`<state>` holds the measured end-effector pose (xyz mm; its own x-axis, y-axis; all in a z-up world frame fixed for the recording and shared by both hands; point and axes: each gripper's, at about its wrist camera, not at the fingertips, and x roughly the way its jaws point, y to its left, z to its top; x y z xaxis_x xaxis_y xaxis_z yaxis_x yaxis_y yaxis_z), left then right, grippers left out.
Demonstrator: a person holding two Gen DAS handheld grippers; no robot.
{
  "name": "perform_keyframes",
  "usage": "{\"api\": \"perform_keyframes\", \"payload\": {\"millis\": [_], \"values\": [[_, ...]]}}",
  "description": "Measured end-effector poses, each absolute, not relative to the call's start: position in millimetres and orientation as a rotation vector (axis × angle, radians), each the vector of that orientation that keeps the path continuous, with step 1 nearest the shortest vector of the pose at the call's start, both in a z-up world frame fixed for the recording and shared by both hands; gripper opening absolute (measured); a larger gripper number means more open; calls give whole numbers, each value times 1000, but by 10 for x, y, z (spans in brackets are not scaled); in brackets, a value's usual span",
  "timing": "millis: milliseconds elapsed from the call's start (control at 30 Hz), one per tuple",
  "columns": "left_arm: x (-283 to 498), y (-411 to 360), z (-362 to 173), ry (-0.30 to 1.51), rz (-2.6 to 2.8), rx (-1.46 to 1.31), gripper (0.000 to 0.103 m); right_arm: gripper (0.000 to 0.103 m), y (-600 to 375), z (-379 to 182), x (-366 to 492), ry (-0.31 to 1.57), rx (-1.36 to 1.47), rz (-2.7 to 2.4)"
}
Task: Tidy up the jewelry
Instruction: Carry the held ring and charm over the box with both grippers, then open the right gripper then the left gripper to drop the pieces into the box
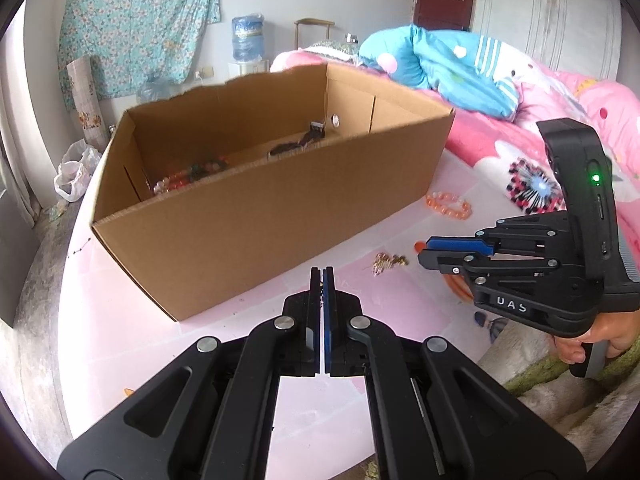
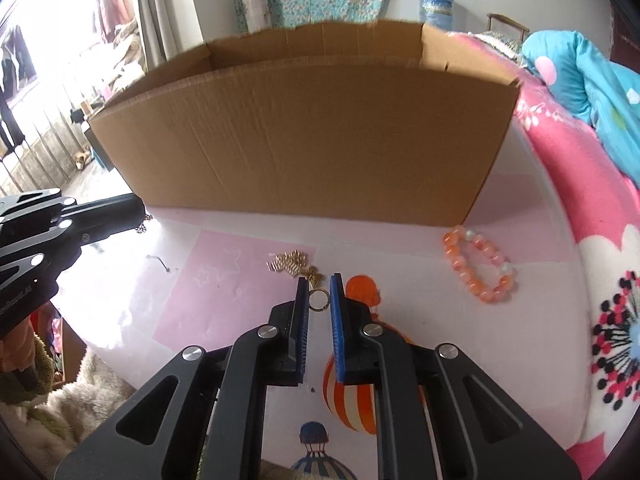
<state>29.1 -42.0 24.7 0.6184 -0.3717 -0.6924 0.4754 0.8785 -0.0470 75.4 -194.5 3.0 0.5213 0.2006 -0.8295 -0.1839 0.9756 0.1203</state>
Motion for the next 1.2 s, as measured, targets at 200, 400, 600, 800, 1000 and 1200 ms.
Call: {"api": "perform_keyframes", "payload": {"millis": [200,400,600,800,1000,1200], "values": [[258,-318,670,664,-530,80,0,11,-2061,573,704,863,46,249],[478,-320,1047,574,-584,44,0,11,-2170,1104,999,711,56,322],[1070,-477,929,686,-584,20,0,11,-2277,1084,1667,773,93,415],[1602,-615,540,859,-565,-5,0,11,-2224,663,2415,977,79,450],[1755,-583,366,940,-525,-19,3,12,-2183,499,2618,1028,68,453],[1747,-498,363,933,-520,-54,12,20,-2293,532,2615,1000,134,456]]}}
